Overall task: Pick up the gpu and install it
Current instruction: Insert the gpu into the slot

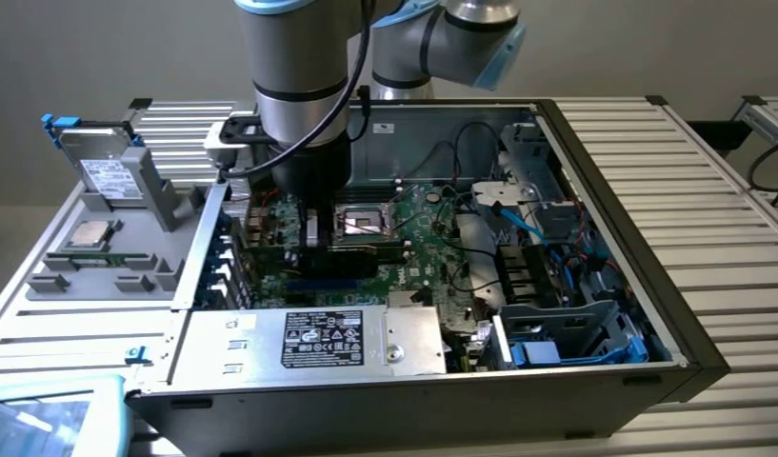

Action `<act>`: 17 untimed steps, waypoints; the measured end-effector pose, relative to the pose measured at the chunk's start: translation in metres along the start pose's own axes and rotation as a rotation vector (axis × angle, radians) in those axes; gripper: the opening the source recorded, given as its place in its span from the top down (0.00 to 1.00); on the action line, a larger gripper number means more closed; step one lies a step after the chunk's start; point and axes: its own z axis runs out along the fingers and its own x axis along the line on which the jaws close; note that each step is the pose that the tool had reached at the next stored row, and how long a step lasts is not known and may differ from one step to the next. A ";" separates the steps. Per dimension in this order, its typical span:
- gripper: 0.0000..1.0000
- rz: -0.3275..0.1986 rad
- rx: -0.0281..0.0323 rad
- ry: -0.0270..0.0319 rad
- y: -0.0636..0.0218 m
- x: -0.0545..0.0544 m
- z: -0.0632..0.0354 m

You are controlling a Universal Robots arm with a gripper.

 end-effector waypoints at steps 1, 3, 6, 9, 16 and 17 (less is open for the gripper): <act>0.73 0.001 -0.0026 -0.0049 0.0000 0.000 0.0002; 0.73 0.004 -0.0078 -0.0120 0.0000 0.000 0.0005; 0.73 0.005 -0.0104 -0.0133 0.0001 0.000 0.0006; 0.73 0.005 -0.0130 -0.0133 0.0001 0.000 0.0006; 0.73 0.005 -0.0183 -0.0135 -0.0021 0.001 0.0005; 0.73 0.005 -0.0185 -0.0134 -0.0027 0.001 0.0005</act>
